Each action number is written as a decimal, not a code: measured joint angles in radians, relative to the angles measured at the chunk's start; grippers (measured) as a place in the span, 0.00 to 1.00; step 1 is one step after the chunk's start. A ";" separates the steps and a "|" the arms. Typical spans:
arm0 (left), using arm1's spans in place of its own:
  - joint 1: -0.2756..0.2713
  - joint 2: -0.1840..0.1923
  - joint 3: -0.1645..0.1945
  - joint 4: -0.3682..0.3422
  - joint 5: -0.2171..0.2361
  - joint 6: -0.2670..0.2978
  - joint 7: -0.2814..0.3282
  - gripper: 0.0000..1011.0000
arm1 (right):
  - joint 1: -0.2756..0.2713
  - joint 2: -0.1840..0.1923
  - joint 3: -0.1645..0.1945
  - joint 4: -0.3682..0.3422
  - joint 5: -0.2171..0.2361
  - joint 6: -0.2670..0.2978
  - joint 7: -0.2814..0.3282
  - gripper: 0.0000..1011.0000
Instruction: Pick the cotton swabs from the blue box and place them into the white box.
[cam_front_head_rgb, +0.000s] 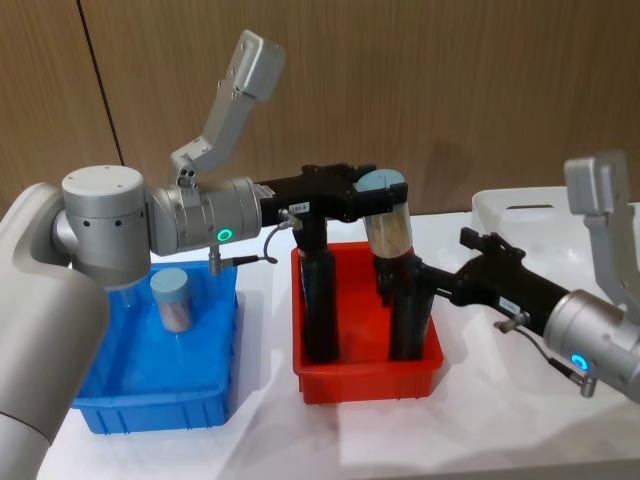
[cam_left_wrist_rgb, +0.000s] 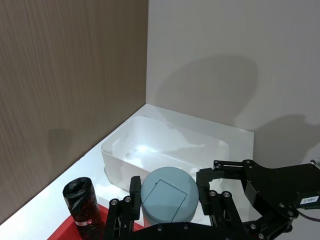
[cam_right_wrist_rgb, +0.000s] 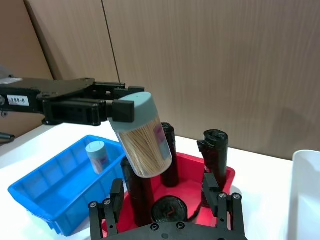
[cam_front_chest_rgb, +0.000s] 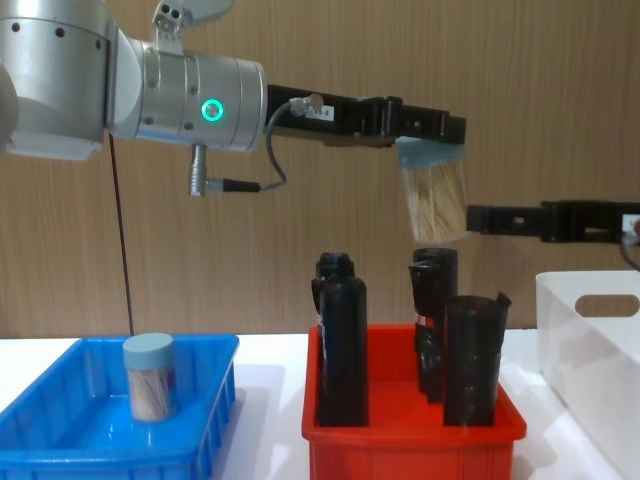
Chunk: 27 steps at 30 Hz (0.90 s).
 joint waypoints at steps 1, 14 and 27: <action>0.000 0.000 0.000 0.000 0.000 0.000 0.000 0.66 | 0.005 -0.002 0.000 0.004 0.001 0.004 0.004 0.99; -0.001 0.000 0.000 0.001 0.000 0.000 -0.001 0.66 | 0.083 -0.028 -0.013 0.069 0.000 0.048 0.053 0.99; -0.001 0.000 0.000 0.001 0.000 0.000 -0.001 0.66 | 0.135 -0.048 -0.027 0.125 -0.027 0.054 0.081 0.99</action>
